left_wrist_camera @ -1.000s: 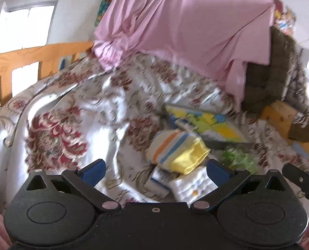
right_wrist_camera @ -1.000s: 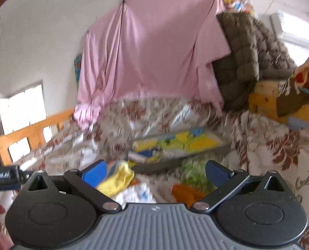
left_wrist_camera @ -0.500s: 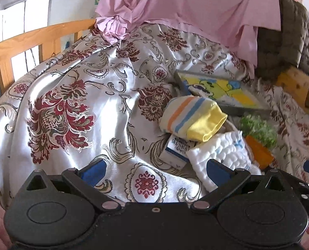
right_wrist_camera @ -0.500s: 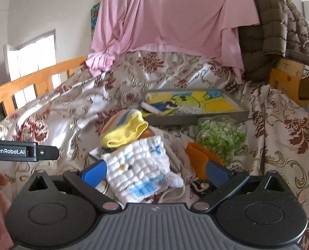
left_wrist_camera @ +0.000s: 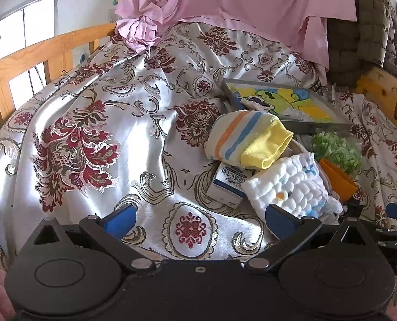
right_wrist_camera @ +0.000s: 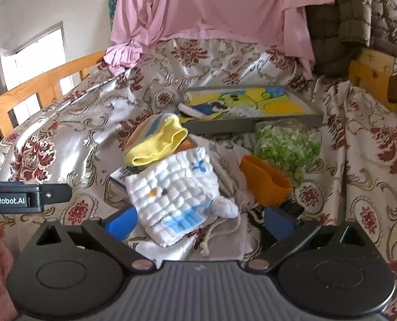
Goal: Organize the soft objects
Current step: 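Move both grippers back toward the striped cloth and white muslin cloth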
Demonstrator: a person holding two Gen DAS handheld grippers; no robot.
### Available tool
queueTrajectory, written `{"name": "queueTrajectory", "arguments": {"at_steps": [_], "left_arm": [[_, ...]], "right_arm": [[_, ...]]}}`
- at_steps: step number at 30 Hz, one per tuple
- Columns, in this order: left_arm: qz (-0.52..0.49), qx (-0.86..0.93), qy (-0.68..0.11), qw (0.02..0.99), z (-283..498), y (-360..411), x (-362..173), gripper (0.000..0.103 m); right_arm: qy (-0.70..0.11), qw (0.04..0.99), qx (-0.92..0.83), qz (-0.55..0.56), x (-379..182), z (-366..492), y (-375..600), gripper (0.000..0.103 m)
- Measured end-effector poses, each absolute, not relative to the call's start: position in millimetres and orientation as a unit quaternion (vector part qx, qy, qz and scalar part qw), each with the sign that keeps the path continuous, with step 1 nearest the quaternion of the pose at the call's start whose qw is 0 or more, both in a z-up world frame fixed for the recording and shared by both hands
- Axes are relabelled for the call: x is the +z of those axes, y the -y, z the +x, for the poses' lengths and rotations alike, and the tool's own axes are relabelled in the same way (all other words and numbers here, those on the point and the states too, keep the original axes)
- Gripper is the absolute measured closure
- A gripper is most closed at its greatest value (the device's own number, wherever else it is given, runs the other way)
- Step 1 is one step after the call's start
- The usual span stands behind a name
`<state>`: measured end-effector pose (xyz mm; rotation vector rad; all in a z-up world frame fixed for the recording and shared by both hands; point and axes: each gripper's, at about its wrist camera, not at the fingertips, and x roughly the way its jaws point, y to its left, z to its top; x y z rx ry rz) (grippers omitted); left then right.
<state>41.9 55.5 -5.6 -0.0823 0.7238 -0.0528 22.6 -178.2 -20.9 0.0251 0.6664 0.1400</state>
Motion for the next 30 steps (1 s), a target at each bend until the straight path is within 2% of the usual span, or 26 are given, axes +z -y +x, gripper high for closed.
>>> {"name": "queueTrajectory", "arguments": {"at_steps": [6, 20, 30], "left_arm": [[-0.037, -0.011, -0.365, 0.930, 45.8, -56.1, -7.9, 0.001], [-0.013, -0.015, -0.351, 0.936, 48.0, -50.4, -5.4, 0.001], [-0.028, -0.020, -0.367, 0.930, 82.0, -59.0, -2.7, 0.001]], "right_arm": [[-0.357, 0.932, 0.068, 0.010, -29.1, 31.1, 175.6, 0.000], [-0.367, 0.927, 0.081, -0.007, -30.9, 35.2, 167.0, 0.000], [-0.380, 0.921, 0.087, 0.015, -35.9, 58.8, 174.6, 0.000]]}}
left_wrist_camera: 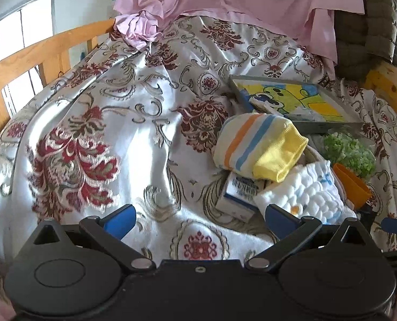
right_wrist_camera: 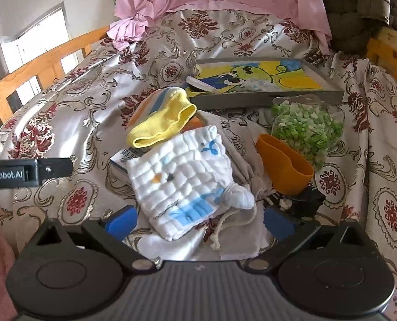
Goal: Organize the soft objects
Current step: 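Move both grippers back toward the striped cloth and white muslin cloth, then grasp the striped cloth with the left gripper while the right gripper grasps the white muslin cloth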
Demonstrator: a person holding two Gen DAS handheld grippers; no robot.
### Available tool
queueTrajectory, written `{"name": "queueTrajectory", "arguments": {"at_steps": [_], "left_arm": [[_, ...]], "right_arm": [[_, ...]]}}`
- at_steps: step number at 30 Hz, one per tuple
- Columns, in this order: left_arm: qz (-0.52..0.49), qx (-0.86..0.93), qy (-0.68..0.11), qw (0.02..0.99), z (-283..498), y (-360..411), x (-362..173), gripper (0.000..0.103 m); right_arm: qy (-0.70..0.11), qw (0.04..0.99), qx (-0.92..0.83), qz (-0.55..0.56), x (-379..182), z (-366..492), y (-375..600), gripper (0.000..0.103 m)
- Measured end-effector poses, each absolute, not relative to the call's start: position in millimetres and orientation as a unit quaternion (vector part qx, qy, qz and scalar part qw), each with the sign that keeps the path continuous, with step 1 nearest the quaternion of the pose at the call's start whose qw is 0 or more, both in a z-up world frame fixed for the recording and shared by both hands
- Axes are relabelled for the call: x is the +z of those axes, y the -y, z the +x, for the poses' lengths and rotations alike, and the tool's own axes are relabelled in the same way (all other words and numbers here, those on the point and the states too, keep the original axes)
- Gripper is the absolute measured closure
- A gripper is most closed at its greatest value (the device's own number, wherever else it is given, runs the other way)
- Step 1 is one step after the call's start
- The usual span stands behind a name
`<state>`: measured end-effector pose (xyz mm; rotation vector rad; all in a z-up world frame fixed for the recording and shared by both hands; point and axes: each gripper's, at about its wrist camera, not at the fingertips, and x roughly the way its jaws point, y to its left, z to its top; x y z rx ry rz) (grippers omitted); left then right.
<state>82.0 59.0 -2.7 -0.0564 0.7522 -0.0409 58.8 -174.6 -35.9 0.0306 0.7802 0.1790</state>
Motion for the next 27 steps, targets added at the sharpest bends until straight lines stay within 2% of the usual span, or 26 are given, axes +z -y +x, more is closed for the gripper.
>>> {"name": "queueTrajectory", "arguments": {"at_steps": [12, 21, 27], "left_arm": [[0.049, -0.044, -0.313, 0.947, 126.5, -47.7, 1.9, 0.001], [0.002, -0.150, -0.315, 0.937, 170.5, -47.1, -11.1, 0.001], [0.010, -0.216, -0.340, 0.915, 208.1, -34.7, -37.9, 0.001]], "right_arm": [[-0.332, 0.935, 0.118, -0.044, -36.8, 78.7, 162.9, 0.000], [-0.339, 0.914, 0.193, -0.111, -51.9, 103.2, 145.5, 0.000], [-0.372, 0.903, 0.198, -0.086, -63.3, 112.5, 149.5, 0.000]]}}
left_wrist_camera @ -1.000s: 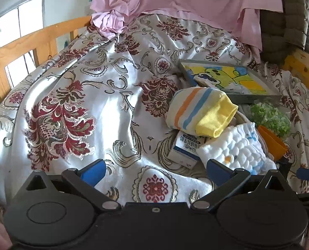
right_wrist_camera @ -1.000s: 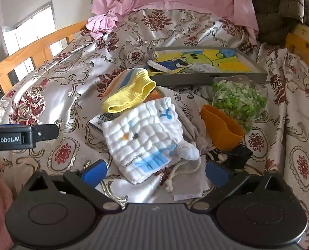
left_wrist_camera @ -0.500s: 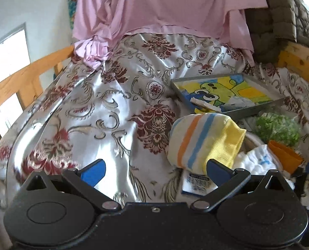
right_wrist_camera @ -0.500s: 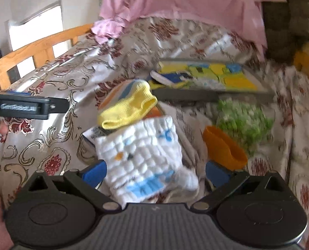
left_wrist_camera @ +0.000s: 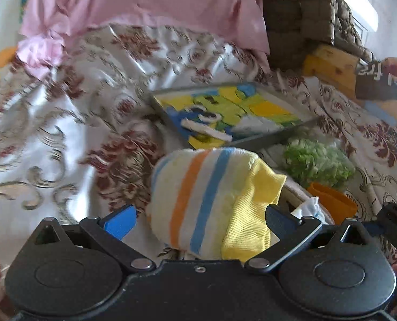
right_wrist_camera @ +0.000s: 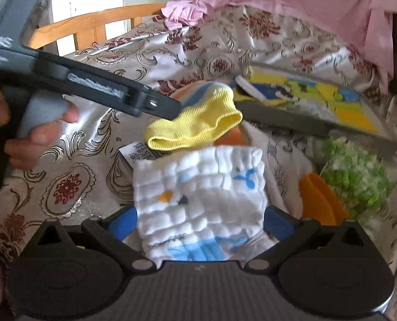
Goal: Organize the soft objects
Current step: 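Grasp the striped cloth with the left gripper while the right gripper grasps the white muslin cloth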
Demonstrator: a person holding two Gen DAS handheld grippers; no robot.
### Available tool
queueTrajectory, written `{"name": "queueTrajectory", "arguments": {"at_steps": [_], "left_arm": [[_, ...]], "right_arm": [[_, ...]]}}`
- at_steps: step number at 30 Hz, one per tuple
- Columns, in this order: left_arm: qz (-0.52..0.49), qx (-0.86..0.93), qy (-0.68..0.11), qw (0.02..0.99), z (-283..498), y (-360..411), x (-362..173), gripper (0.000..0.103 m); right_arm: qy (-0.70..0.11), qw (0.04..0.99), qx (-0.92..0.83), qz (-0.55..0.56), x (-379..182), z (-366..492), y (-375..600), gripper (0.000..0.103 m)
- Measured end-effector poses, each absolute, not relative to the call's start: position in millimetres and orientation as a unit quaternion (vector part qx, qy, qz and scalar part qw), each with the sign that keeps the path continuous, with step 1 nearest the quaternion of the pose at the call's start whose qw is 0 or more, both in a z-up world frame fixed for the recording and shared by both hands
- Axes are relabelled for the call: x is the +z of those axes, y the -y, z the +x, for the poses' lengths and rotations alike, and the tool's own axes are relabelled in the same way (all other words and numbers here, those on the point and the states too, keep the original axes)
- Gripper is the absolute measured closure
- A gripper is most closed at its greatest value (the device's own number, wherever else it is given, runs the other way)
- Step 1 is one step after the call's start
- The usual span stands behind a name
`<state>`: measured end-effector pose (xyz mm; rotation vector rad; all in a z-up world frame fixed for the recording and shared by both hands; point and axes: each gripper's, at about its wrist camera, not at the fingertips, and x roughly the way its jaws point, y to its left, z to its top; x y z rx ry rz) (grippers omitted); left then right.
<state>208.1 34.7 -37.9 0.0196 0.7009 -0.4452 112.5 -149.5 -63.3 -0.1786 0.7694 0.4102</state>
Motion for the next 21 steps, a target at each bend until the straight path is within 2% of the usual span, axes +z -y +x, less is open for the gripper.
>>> {"name": "queueTrajectory", "arguments": {"at_steps": [9, 11, 15, 18, 20, 21], "left_arm": [[-0.049, -0.238, -0.383, 0.891, 250.6, -42.5, -64.1, 0.001], [-0.065, -0.240, -0.391, 0.886, 255.6, -45.8, -69.1, 0.011], [-0.074, -0.240, -0.404, 0.880, 259.5, -49.3, -72.5, 0.024], [-0.080, -0.232, -0.410, 0.878, 262.3, -51.8, -72.5, 0.037], [-0.094, -0.225, -0.417, 0.875, 264.5, -54.8, -72.6, 0.050], [-0.100, -0.221, -0.420, 0.874, 265.5, -56.1, -72.5, 0.052]], "right_arm": [[-0.403, 0.893, 0.191, -0.067, -77.7, 131.2, 152.1, 0.000], [-0.401, 0.891, 0.198, -0.073, -77.1, 130.8, 149.9, 0.000], [-0.402, 0.888, 0.206, -0.093, -78.2, 128.8, 143.5, 0.000], [-0.402, 0.885, 0.206, -0.112, -81.8, 127.9, 138.7, 0.000], [-0.402, 0.884, 0.203, -0.128, -85.0, 126.0, 134.5, 0.000], [-0.402, 0.883, 0.198, -0.138, -86.2, 125.2, 132.4, 0.000]]}}
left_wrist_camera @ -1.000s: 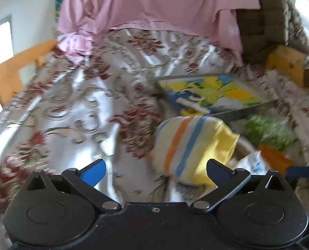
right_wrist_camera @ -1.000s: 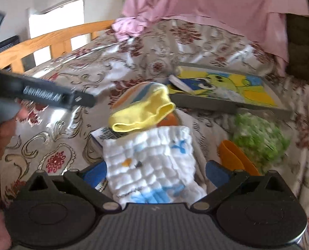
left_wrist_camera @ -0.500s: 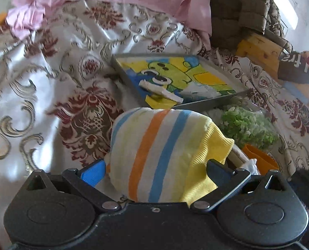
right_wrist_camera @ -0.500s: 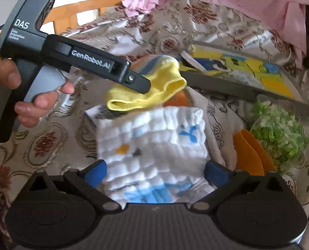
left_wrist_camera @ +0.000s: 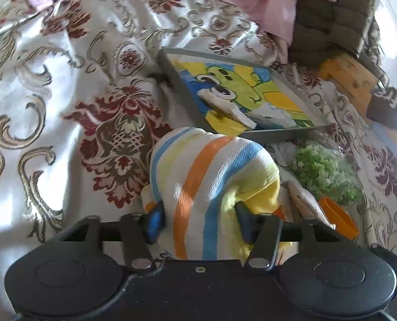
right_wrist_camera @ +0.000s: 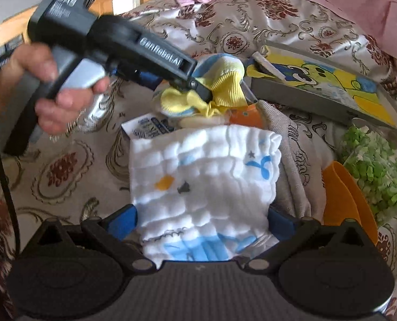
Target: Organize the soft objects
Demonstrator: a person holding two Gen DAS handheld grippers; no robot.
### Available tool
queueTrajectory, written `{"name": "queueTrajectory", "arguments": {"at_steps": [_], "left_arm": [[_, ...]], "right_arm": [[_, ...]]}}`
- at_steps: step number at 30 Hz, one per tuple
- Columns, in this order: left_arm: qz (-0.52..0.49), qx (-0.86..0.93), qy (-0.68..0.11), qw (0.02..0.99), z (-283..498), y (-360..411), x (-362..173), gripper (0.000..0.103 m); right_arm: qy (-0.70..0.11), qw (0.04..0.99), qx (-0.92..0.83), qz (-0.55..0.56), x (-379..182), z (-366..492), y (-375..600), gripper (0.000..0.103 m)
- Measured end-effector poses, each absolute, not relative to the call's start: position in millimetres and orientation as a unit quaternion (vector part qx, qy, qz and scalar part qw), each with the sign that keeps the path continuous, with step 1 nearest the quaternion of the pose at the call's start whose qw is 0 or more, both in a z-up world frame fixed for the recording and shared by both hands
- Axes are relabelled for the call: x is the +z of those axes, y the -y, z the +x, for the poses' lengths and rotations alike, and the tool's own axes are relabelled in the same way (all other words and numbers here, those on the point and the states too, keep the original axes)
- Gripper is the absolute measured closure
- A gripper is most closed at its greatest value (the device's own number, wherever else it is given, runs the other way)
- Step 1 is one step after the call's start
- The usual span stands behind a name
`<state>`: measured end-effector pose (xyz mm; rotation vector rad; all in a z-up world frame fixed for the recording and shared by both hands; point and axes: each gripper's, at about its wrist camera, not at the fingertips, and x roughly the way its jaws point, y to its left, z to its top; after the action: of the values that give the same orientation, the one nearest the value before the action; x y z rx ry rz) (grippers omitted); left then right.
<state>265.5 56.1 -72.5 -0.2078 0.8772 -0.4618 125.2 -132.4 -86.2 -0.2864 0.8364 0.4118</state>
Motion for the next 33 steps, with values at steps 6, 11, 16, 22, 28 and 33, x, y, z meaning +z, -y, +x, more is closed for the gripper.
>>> {"name": "queueTrajectory", "arguments": {"at_steps": [6, 11, 16, 22, 28, 33], "left_arm": [[-0.094, -0.213, -0.416, 0.879, 259.5, -54.2, -66.3, 0.069], [-0.100, -0.207, -0.405, 0.885, 247.8, -58.1, -54.1, 0.075], [-0.127, -0.204, -0.396, 0.886, 236.1, -65.6, -42.5, 0.075], [-0.183, -0.215, -0.391, 0.876, 225.7, -76.3, -29.4, 0.075], [-0.240, -0.224, -0.429, 0.842, 217.2, -84.3, -32.9, 0.073], [-0.226, -0.195, -0.451, 0.841, 207.3, -84.5, -32.5, 0.073]], "right_arm": [[-0.403, 0.885, 0.191, -0.135, -85.7, 124.1, 132.8, 0.006], [-0.404, 0.884, 0.192, -0.137, -82.8, 121.5, 135.9, 0.019], [-0.398, 0.882, 0.195, -0.161, -82.3, 114.1, 130.0, 0.028], [-0.391, 0.883, 0.196, -0.171, -81.2, 109.9, 126.6, 0.035], [-0.391, 0.888, 0.189, -0.154, -76.8, 108.2, 131.9, 0.049], [-0.393, 0.889, 0.179, -0.154, -75.8, 107.8, 132.9, 0.054]]}}
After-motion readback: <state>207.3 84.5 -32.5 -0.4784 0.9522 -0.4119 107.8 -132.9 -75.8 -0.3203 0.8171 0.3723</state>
